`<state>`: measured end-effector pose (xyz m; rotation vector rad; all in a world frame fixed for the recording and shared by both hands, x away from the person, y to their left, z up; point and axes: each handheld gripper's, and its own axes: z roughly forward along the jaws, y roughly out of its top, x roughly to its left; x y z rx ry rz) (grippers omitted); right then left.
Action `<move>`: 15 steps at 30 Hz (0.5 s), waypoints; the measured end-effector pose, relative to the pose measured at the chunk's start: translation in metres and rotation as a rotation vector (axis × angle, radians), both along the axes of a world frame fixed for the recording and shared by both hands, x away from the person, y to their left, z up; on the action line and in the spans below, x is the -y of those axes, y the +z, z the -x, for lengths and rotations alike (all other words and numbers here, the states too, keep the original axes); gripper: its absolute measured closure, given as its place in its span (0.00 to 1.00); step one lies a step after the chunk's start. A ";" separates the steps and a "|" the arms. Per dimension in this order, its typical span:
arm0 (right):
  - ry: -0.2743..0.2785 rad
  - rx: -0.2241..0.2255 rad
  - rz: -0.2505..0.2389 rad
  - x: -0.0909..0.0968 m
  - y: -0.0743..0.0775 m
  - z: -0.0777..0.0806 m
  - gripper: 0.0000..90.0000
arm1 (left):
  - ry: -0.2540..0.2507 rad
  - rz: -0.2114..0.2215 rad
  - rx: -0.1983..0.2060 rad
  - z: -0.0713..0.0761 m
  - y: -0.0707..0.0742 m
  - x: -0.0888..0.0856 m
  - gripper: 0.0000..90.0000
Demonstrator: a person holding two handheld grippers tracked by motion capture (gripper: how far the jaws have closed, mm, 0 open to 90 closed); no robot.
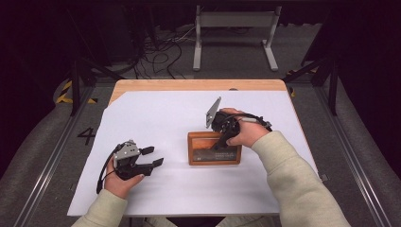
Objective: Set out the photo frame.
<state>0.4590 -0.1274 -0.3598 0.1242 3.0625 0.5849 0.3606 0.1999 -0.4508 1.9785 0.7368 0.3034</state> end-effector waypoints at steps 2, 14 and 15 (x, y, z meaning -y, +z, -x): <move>-0.048 0.042 -0.026 0.003 -0.001 -0.001 0.34 | 0.001 0.002 -0.002 0.000 0.000 0.000 0.44; -0.380 0.136 -0.380 0.071 0.013 0.027 0.16 | 0.002 0.006 -0.017 0.008 0.006 0.005 0.41; -0.402 0.145 -0.402 0.078 0.013 0.030 0.15 | 0.000 0.010 -0.018 0.009 0.006 0.005 0.40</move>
